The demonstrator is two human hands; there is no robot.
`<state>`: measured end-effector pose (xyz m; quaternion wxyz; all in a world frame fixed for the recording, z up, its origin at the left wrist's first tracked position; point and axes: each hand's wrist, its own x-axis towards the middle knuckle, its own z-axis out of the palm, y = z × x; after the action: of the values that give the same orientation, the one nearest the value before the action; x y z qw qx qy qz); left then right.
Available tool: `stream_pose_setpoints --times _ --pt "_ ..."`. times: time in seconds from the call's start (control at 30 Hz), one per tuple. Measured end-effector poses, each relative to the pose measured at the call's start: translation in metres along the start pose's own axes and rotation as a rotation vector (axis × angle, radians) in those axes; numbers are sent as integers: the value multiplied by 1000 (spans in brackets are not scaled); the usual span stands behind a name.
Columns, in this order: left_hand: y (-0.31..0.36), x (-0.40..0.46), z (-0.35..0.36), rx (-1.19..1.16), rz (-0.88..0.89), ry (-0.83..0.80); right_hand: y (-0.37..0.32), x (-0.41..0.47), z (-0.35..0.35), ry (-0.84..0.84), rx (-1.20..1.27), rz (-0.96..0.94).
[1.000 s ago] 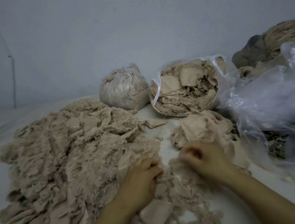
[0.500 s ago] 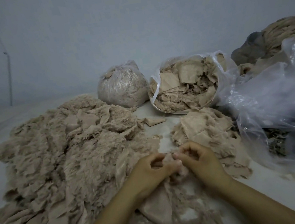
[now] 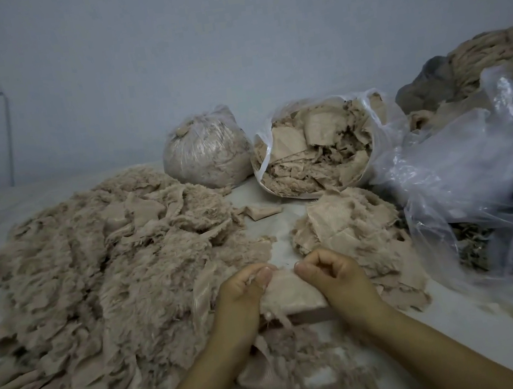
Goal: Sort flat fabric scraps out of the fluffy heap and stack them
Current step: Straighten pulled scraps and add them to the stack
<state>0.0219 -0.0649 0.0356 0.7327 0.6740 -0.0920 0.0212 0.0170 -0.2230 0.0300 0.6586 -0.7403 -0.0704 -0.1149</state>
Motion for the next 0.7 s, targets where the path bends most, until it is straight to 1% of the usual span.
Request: stream_pose_setpoints --times 0.07,0.17,0.3,0.37,0.43,0.47,0.5,0.53,0.6,0.67,0.7 --pt "0 0 0 -46 -20 38 1 0 0 12 -29 -46" --pt "0 -3 -2 -62 -30 11 1 -1 -2 2 10 -42" --pt "2 -2 -1 -183 -80 96 0 0 2 -3 52 -13" --pt "2 1 -3 -203 -87 172 -2 1 2 62 47 -25" --pt "4 4 -12 -229 -68 288 -4 5 -7 209 74 -34" --pt "5 5 -18 -224 -49 325 -4 7 -14 286 93 -36" --pt "5 5 -23 -195 -25 323 -5 9 -20 327 109 -35" --pt "6 3 -25 -153 -5 270 -6 9 -23 311 121 -29" --pt "6 -3 -18 -66 -30 62 -6 8 -19 217 105 -32" --pt "4 -9 -10 -41 -175 -125 -9 3 -9 194 32 -121" --pt "3 -11 -7 -86 -271 -197 -10 0 -6 143 -9 -183"
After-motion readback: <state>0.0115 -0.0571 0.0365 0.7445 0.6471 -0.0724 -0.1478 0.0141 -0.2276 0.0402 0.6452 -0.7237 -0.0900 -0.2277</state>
